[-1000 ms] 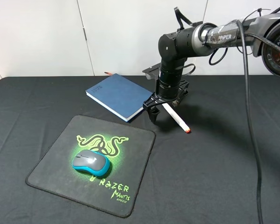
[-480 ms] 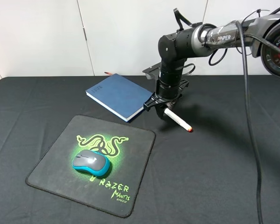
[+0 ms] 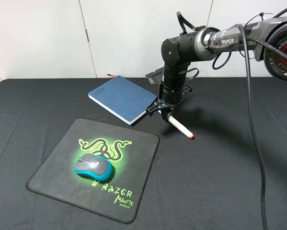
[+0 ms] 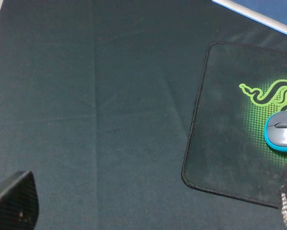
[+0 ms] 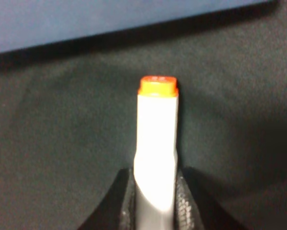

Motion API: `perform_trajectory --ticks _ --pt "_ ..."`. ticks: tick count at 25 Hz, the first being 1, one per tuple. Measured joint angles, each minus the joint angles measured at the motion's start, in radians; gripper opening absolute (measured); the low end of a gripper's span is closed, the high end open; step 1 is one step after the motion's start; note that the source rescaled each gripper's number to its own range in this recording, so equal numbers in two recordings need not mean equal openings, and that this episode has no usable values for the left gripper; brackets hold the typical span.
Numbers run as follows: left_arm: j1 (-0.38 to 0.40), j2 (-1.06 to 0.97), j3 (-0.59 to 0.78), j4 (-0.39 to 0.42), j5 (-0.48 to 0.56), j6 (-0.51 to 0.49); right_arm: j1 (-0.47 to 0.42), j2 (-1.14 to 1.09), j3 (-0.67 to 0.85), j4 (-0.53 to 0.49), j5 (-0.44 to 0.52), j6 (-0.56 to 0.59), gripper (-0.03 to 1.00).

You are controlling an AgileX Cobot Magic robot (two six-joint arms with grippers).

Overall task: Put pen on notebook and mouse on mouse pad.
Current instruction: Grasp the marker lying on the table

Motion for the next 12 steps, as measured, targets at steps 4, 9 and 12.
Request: perform_trajectory --ticks 4,9,12 --pt "0.000 0.000 0.000 0.000 0.000 0.000 0.000 0.000 0.000 0.000 0.004 0.000 0.01" --pt "0.000 0.000 0.000 0.000 0.000 0.000 0.000 -0.008 -0.028 -0.021 0.077 -0.001 0.01" --pt "0.000 0.000 0.000 0.000 0.000 0.000 0.000 -0.019 -0.083 -0.020 0.160 -0.001 0.01"
